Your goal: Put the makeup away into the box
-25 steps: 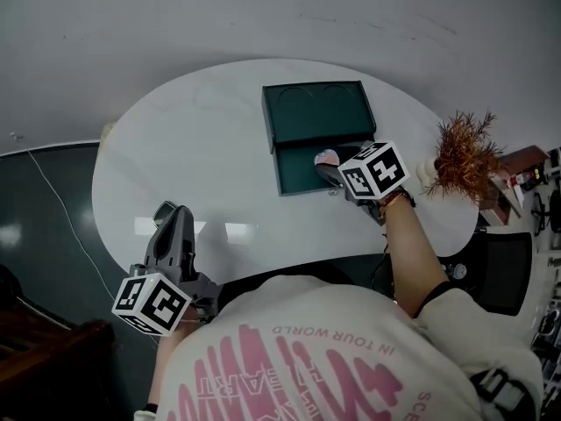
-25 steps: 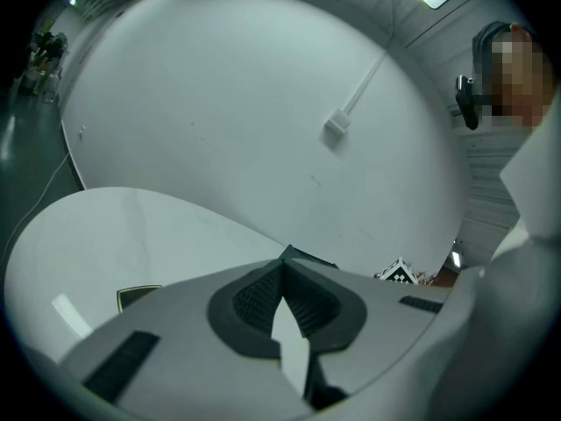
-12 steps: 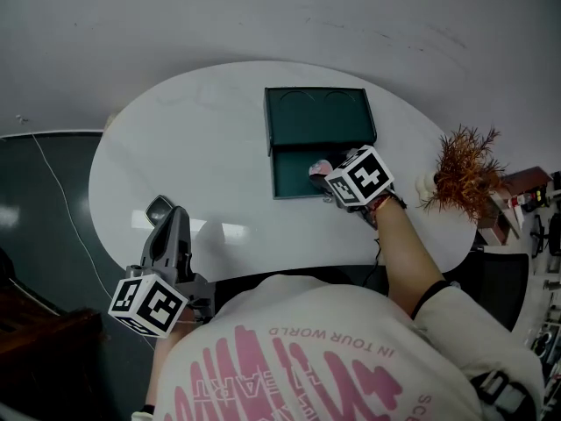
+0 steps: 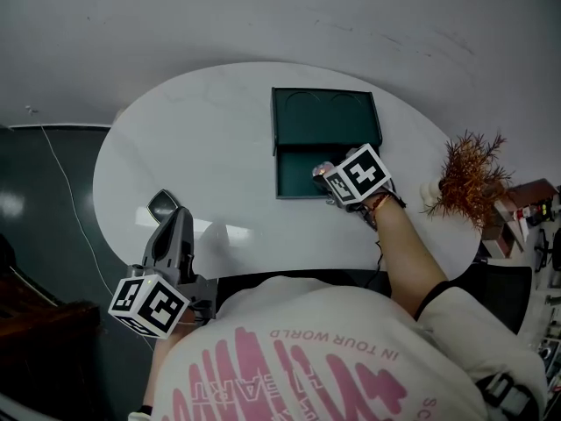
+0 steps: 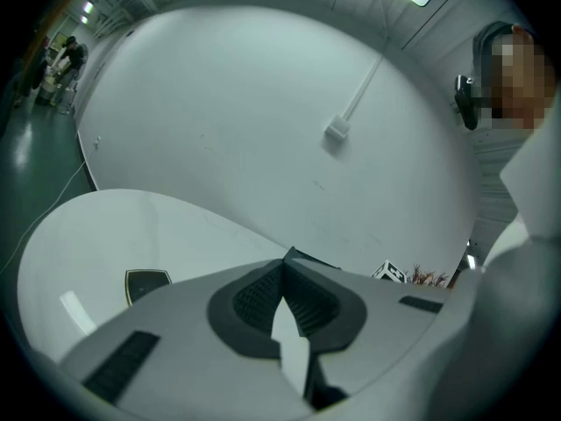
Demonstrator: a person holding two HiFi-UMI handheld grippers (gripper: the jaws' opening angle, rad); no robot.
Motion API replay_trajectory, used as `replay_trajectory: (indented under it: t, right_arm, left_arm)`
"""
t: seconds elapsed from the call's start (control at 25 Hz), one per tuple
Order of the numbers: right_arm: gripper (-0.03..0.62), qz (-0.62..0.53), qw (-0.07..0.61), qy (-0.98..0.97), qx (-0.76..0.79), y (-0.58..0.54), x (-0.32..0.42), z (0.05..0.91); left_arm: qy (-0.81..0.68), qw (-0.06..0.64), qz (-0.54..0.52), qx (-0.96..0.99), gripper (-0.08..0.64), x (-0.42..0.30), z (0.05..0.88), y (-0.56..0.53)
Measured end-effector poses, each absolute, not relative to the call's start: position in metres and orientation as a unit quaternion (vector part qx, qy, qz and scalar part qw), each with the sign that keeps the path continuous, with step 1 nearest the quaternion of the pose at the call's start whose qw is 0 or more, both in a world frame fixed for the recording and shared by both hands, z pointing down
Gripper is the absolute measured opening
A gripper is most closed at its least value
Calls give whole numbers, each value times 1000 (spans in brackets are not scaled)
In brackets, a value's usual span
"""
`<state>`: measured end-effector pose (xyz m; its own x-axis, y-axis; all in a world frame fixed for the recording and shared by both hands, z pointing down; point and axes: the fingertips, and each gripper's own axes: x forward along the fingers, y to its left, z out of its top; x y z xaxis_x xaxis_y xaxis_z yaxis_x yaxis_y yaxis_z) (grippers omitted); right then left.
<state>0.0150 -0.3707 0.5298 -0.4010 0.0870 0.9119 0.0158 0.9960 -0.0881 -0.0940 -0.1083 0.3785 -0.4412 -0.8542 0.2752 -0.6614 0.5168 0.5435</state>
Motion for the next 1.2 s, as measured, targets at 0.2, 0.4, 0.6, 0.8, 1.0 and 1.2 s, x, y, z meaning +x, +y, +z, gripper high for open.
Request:
replay_trajectory:
  t: [0.2,0.4,0.6,0.8,1.0,1.2]
  right_arm:
    - [238,28,549,-835,-26,-372,15,531]
    - [239,28,551,-834,-21,-371,16,531]
    - [240,30,554,-832,-10,-371,15,532]
    - [242,26,572,-820,13,-371,15,534]
    - [242,37,579,-814,36,-371,14,534]
    - [291,50,552,-829,67,-373,16,518]
  left_arm:
    - [-835,260,-180,450,3,-97,373,-98]
    - [-834,264,-182,449,2,-99,371,-85]
    - [-829,267,-183,456,2,-112,367,-67]
    - [-823,277,-171,466,2,-125,365,-37]
    - [-824,284,-170,461,2,-142,368,-10]
    - [-821,280,-168,468,2,-153,367,2]
